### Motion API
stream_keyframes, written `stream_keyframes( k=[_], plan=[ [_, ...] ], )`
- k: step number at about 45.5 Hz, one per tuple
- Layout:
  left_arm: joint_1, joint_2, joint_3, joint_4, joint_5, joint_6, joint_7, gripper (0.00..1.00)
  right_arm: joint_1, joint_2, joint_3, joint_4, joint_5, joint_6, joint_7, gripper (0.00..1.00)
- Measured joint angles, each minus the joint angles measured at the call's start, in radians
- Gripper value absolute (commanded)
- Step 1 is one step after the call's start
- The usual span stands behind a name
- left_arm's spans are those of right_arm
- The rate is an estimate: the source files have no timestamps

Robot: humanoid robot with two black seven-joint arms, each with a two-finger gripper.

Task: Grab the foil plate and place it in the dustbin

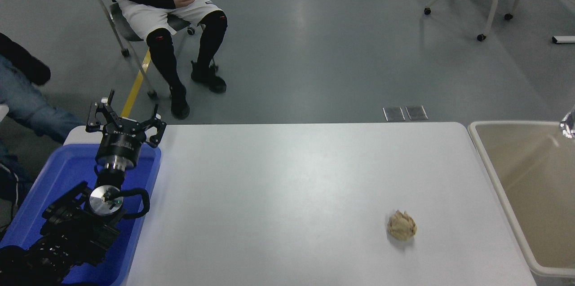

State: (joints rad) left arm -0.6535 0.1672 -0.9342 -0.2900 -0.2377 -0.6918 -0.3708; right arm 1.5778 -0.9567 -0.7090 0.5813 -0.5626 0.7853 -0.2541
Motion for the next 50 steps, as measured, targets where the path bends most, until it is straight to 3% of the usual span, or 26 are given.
stream_keyframes(
  k=[10,21,36,50],
  plan=[
    [0.000,0.000,0.000,0.000,0.000,0.000,0.000,0.99,-0.195,-0.006,0.127,-0.116,0.155,-0.028,0.001,0.00],
    [0.000,0.000,0.000,0.000,0.000,0.001,0.000,0.99,-0.399,-0.002,0.309,-0.169,0.287,-0.202,0.001,0.00],
    [0.000,0.000,0.000,0.000,0.000,0.001,0.000,0.99,-0.631,0.042,0.563,-0.211,0.356,-0.423,0.007,0.00],
    [0.000,0.000,0.000,0.000,0.000,0.001,0.000,0.99,-0.817,0.153,0.800,-0.325,0.454,-0.555,0.021,0.00]
  ],
)
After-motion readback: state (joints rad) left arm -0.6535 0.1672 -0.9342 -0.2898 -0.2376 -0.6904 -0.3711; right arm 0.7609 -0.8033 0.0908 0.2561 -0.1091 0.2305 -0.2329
